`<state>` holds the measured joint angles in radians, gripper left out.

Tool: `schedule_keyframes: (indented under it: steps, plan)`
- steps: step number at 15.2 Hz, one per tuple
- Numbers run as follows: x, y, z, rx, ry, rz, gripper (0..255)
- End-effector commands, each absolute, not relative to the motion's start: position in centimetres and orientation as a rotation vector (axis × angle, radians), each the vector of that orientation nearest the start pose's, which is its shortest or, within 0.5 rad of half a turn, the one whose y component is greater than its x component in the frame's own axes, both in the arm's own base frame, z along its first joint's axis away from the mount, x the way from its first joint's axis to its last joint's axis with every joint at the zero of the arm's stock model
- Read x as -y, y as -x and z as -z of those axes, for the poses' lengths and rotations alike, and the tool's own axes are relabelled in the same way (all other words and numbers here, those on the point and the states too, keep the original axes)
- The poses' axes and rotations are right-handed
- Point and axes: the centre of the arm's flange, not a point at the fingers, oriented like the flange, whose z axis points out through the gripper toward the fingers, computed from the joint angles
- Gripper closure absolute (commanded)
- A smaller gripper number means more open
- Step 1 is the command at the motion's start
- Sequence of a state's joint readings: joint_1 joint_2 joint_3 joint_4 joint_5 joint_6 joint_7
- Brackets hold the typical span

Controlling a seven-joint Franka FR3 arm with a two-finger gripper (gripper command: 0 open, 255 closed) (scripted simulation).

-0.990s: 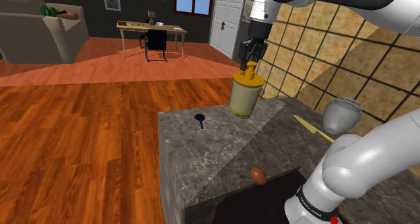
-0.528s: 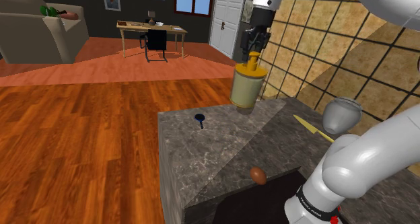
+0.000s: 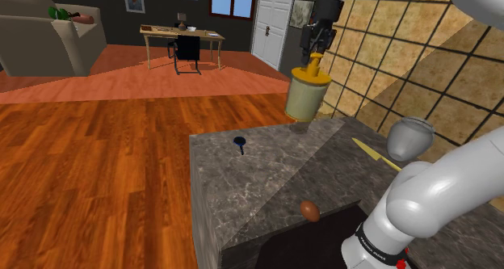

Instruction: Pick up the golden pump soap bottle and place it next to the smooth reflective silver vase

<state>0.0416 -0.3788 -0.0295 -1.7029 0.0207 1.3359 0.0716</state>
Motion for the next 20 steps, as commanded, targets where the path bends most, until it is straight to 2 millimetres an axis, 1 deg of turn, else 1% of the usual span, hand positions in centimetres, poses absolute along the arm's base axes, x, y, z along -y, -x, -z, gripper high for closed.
schedule_keyframes:
  steps: [1, 20]
  plan:
    - [2.1, -39.2, -72.5, -0.081, 3.109, 0.017, 255]
    - [24.4, -27.7, -72.5, -0.081, 3.109, 0.017, 255]
